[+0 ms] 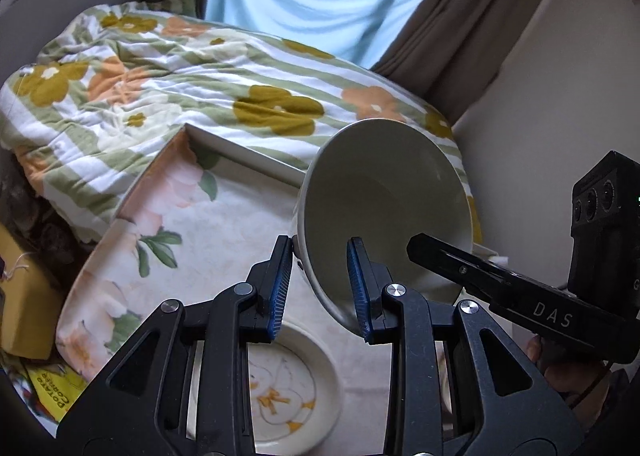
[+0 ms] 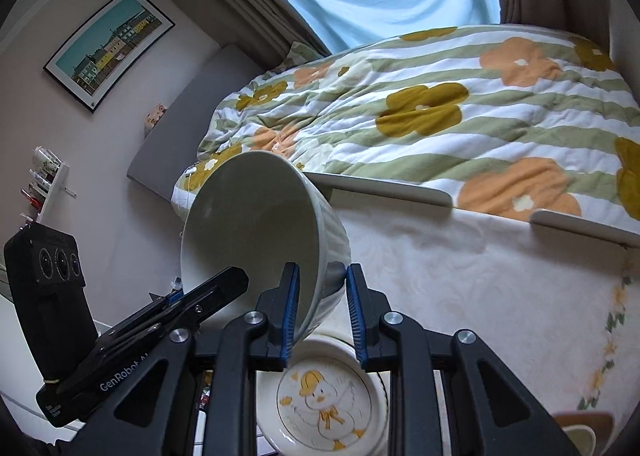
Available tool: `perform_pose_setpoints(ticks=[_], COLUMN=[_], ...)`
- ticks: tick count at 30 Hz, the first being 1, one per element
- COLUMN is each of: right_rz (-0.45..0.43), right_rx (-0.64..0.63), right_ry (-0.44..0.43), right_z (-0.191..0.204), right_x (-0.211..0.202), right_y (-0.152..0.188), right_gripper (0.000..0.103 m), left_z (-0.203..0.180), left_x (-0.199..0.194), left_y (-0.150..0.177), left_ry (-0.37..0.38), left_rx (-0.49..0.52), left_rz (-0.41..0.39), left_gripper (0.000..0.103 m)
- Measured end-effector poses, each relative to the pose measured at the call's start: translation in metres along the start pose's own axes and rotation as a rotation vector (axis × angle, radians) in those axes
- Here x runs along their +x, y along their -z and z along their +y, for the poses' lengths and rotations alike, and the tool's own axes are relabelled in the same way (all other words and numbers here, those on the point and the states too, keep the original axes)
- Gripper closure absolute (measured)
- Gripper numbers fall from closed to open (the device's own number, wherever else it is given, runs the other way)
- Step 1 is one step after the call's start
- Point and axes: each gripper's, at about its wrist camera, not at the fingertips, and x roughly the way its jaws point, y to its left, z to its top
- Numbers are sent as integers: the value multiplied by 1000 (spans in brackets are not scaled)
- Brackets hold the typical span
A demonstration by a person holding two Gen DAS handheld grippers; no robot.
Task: Organize plates and bowls
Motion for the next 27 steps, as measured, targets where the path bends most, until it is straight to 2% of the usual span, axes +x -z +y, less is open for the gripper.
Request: perform_pose_setpoints(ticks=[9, 15, 21, 27], right_rz=[-81, -93, -58, -9], right_rx=[87, 162, 241, 315], right_ry=[81, 141, 190, 208], right_z=[-55, -99, -137, -163], right_x=[-100, -139, -150, -139], right_y=[80, 121, 149, 167], right_gripper=[81, 81, 81, 81], left_z=[-101, -151, -182, -188], left_x=[-12, 5, 40, 71], left_y=[82, 121, 151, 167], left_ry=[86, 133, 131, 94], left_rx=[119, 178, 236, 280], left_rz=[74, 155, 271, 351], left_gripper=[78, 78, 78, 78])
